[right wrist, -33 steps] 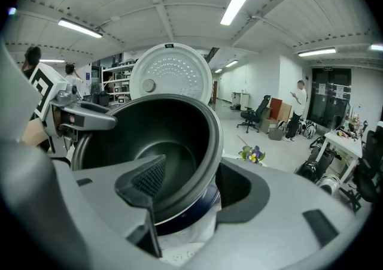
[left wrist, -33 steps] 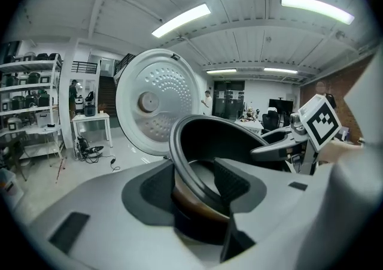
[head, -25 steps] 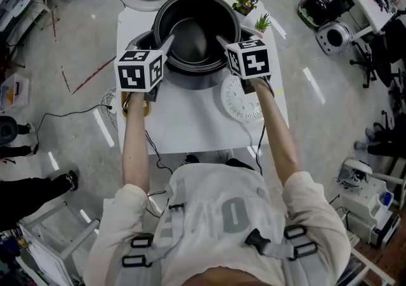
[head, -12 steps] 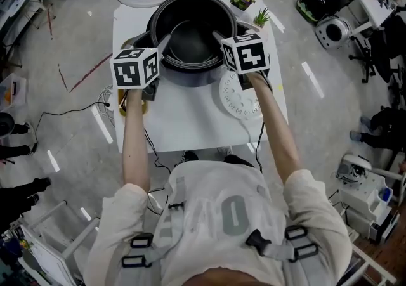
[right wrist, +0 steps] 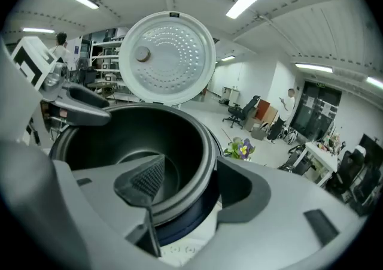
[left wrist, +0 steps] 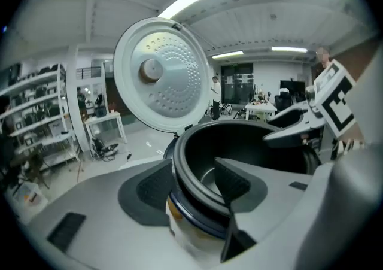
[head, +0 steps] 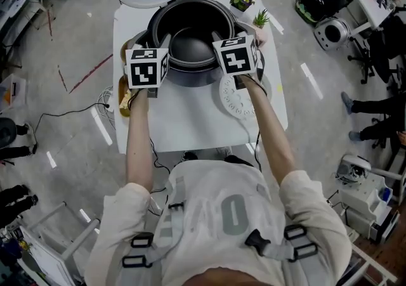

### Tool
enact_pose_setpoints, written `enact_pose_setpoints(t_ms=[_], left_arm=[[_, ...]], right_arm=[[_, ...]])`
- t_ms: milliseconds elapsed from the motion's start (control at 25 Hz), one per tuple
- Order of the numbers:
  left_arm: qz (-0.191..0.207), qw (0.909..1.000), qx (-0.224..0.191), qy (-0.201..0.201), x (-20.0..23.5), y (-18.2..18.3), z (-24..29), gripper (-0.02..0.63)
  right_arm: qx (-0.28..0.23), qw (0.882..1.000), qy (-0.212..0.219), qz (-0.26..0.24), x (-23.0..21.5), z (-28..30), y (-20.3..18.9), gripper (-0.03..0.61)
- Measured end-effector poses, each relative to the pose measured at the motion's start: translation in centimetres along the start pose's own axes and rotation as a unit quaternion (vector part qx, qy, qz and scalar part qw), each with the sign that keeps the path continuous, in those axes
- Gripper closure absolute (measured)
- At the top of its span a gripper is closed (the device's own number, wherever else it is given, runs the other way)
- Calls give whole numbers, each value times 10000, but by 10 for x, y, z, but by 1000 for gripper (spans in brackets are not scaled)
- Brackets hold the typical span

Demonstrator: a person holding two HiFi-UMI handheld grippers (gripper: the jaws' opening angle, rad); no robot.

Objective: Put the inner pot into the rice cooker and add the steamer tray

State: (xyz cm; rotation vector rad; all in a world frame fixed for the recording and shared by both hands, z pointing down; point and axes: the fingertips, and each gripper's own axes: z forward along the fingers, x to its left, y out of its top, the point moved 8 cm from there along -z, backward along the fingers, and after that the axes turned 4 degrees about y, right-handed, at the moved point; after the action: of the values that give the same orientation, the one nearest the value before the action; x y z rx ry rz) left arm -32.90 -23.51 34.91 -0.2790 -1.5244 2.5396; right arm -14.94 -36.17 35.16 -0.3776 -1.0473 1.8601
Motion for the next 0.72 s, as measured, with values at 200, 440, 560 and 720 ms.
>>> enact_pose_setpoints(t_ms=[200, 440, 560, 720], left_arm=[[133, 9998, -61, 139, 0, -1, 2, 403], [-130, 9999, -76, 44, -2, 1, 2, 402], [-257, 9995, -165, 45, 2, 5, -1, 400], [-190, 9988, -424, 122, 6, 25, -13, 400]], right_arm=[[-48, 9999, -14, -115, 2, 2, -1, 301], [-86, 9999, 23, -81, -2, 0, -1, 301], [-159, 9998, 52, -96, -3, -2, 5, 290], [-479, 9988, 47, -118, -3, -15, 25, 287]])
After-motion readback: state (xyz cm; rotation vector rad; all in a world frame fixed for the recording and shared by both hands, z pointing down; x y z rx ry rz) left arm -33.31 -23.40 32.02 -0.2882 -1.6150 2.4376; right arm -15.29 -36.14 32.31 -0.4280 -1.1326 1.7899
